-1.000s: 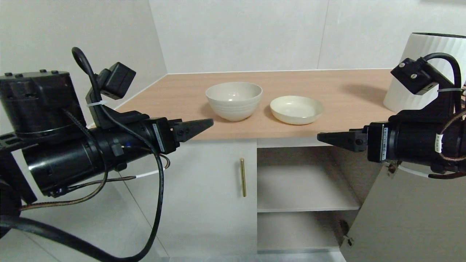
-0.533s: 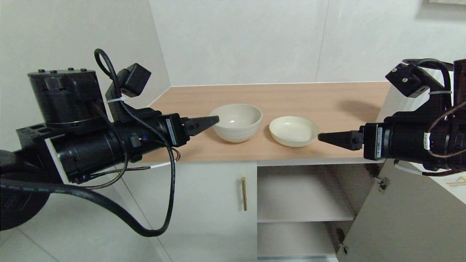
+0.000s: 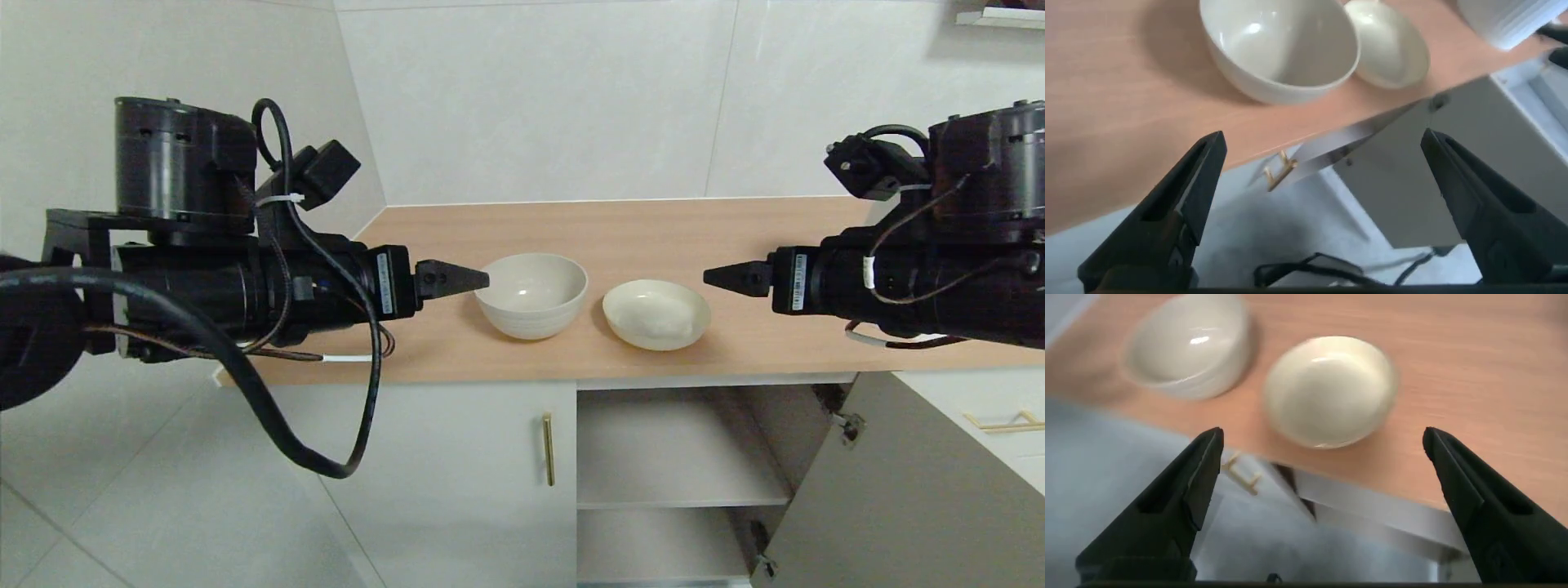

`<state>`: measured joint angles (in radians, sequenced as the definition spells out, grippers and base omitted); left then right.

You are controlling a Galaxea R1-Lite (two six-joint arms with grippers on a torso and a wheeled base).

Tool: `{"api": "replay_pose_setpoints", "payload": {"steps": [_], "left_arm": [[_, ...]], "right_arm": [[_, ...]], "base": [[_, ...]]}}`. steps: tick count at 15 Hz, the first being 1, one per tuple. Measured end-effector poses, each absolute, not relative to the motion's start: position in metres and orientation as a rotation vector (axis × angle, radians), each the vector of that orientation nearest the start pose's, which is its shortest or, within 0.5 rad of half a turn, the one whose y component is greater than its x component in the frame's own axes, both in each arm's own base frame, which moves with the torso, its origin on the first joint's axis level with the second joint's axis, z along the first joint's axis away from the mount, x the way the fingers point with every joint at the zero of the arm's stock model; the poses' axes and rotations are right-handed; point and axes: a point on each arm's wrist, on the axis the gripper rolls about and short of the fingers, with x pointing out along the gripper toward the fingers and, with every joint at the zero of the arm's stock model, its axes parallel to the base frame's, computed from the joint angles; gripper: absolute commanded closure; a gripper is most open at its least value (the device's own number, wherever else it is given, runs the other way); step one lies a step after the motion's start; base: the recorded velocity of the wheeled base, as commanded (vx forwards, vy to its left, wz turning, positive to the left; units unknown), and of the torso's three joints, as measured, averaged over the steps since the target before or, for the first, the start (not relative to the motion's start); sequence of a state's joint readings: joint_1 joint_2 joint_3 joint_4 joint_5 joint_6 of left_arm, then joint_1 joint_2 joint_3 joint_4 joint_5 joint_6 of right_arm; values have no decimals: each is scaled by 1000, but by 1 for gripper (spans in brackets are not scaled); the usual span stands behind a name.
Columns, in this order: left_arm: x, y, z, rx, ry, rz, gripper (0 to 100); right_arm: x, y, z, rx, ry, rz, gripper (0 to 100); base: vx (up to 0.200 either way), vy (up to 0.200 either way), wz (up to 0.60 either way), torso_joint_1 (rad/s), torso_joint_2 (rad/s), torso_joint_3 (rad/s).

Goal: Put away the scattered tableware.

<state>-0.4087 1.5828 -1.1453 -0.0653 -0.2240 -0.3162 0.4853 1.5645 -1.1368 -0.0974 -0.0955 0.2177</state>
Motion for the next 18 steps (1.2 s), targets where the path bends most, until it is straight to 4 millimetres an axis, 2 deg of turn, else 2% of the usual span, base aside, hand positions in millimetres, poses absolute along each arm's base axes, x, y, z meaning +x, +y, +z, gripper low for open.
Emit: {"api": "replay_pose_setpoints", "payload": {"steps": [4, 8, 14, 18], "left_arm": [[274, -121, 260, -352, 525, -453, 0], [313, -136, 256, -475, 590, -206, 0], [346, -157, 226, -489, 618, -182, 0], [354, -161, 213, -501, 638, -171, 0]], "right_arm": [[273, 139, 259, 190, 463, 284, 0], [297, 146, 256, 253, 511, 144, 0], [305, 149, 247, 245, 530, 135, 0], [305, 150, 247, 246, 531, 135, 0]], "base": [[0, 0, 0, 0, 0, 0], [0, 0, 0, 0, 0, 0], [0, 0, 0, 0, 0, 0], [0, 0, 0, 0, 0, 0]]}}
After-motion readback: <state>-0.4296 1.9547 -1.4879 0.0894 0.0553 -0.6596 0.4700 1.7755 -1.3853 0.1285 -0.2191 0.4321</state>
